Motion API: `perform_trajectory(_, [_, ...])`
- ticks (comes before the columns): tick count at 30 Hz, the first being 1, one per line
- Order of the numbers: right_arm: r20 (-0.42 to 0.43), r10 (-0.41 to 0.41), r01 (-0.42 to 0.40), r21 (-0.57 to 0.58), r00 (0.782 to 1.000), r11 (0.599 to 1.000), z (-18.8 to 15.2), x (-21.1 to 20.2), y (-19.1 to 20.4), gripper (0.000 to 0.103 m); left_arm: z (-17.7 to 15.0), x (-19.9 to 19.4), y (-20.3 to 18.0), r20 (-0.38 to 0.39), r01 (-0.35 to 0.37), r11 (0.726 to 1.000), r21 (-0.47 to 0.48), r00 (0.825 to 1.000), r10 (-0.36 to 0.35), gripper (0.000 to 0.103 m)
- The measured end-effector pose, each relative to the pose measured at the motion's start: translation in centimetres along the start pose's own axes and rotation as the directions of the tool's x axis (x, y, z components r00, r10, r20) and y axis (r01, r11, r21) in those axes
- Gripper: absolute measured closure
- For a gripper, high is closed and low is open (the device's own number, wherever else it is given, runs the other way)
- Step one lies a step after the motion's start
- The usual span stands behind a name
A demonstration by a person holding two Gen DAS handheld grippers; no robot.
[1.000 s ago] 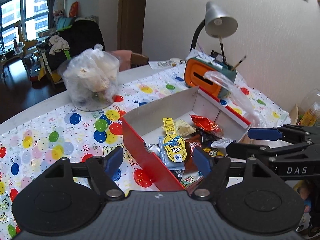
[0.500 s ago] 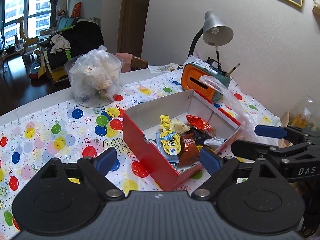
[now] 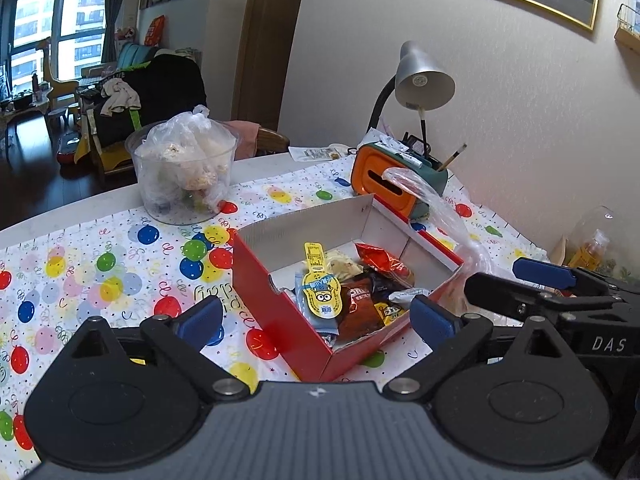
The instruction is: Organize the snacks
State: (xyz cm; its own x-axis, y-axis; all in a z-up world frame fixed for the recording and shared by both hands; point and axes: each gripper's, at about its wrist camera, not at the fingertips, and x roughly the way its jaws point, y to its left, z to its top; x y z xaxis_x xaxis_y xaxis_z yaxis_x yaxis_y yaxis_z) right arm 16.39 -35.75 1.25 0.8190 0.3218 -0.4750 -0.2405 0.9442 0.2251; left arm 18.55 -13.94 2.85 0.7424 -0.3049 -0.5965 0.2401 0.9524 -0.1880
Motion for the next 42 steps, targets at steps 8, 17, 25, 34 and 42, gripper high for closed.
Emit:
perform_trajectory(8, [-0.005, 0.031, -0.031, -0.016, 1.0, 0.999, 0.0, 0.0, 0.1, 0.0, -0.2, -0.6, -0.1, 0.039, -0.03, 0.999, -0.023, 0.999, 0.031, 0.002])
perform_trajectory(17, [-0.023, 0.038, -0.038, -0.008, 0.999, 0.999, -0.2, 0.3, 0.2, 0.0, -0.4, -0.9, -0.1, 0.053, -0.047, 0.998, -0.039, 0.997, 0.049, 0.002])
perform_trajectory(25, [-0.024, 0.042, -0.042, -0.011, 0.999, 0.999, -0.3, 0.4, 0.2, 0.0, -0.5, -0.8, -0.1, 0.047, -0.054, 0.998, -0.046, 0.997, 0.056, 0.002])
perform_trajectory(34, [-0.026, 0.046, -0.046, -0.01, 0.999, 0.999, -0.3, 0.6, 0.2, 0.0, -0.5, -0.5, 0.2, 0.037, -0.051, 0.997, -0.059, 0.998, 0.053, 0.002])
perform_trajectory(42, [-0.041, 0.052, -0.052, -0.003, 0.998, 0.999, -0.7, 1.1, 0.5, 0.0, -0.5, -0.3, 0.5, 0.034, -0.052, 0.997, -0.064, 0.998, 0.055, 0.002])
